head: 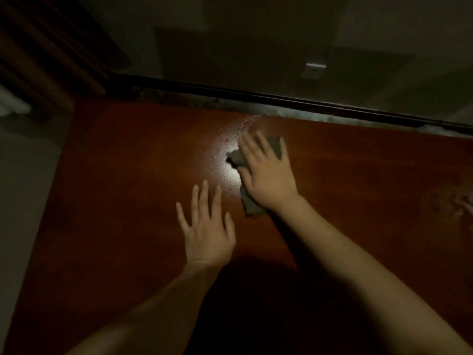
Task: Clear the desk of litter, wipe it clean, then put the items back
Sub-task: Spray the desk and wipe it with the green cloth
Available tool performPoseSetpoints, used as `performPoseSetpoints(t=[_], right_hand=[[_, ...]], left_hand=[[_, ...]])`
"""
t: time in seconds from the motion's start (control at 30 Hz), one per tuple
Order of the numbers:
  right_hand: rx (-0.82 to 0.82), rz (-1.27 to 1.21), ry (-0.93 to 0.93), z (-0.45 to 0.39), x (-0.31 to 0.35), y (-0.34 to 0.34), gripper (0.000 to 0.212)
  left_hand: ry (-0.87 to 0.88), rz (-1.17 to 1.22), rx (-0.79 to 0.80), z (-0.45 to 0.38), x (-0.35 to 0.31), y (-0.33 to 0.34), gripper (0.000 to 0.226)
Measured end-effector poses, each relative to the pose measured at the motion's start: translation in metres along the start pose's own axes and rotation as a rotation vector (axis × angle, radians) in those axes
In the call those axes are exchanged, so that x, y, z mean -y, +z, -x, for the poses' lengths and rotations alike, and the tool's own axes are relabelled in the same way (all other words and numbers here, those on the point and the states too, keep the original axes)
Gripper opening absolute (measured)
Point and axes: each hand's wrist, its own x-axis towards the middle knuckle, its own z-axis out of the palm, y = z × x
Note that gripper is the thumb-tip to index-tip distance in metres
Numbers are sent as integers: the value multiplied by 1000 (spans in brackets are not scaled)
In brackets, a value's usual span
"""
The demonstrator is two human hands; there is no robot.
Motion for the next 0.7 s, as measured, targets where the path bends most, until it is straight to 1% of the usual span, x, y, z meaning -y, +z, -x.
performPoseSetpoints(t=[0.1, 0.17, 0.2, 0.23, 0.27, 0.33, 0.37, 0.4, 0.43, 0.47, 0.5, 0.57, 0.63, 0.7], right_hand=[[58, -18, -147, 81, 8, 16, 63], [109, 3, -166, 133, -15, 22, 63], [97, 7, -126, 149, -33, 21, 63], [69, -1, -32, 157, -53, 18, 63], [51, -24, 104, 156, -71, 13, 63], [10, -69, 408, 131, -93, 2, 62], [-16, -88, 523, 112, -97, -3, 61], [-36, -99, 599, 90, -96, -6, 60], [-45, -103, 628, 69, -89, -9, 60], [-36, -101, 606, 53, -78, -10, 60], [-21, -91, 545, 41, -64, -9, 60], [-10, -64, 370, 39, -29, -3, 61], [-4, -25, 205, 64, 1, 10, 63], [0, -3, 47, 110, 22, 22, 63]], left_hand=[[5, 0, -12, 0, -1, 0, 59], [-6, 16, 5, 0, -1, -1, 60], [-12, 22, 17, 0, -1, -1, 61], [-17, 25, 21, 0, -2, -1, 61], [-20, 28, 20, 0, -2, -2, 62], [-19, 38, 16, 1, -2, -2, 62], [-17, 44, 16, 1, -2, -2, 62], [-14, 47, 13, 1, -1, -2, 63], [-10, 46, 12, 2, -1, -3, 63], [-8, 43, 9, 2, -1, -3, 63], [-5, 40, 5, 2, -1, -3, 64], [5, 39, 3, 3, -1, -4, 64], [13, 41, 13, 4, -2, -4, 62], [15, 57, 11, 4, -2, -4, 60]])
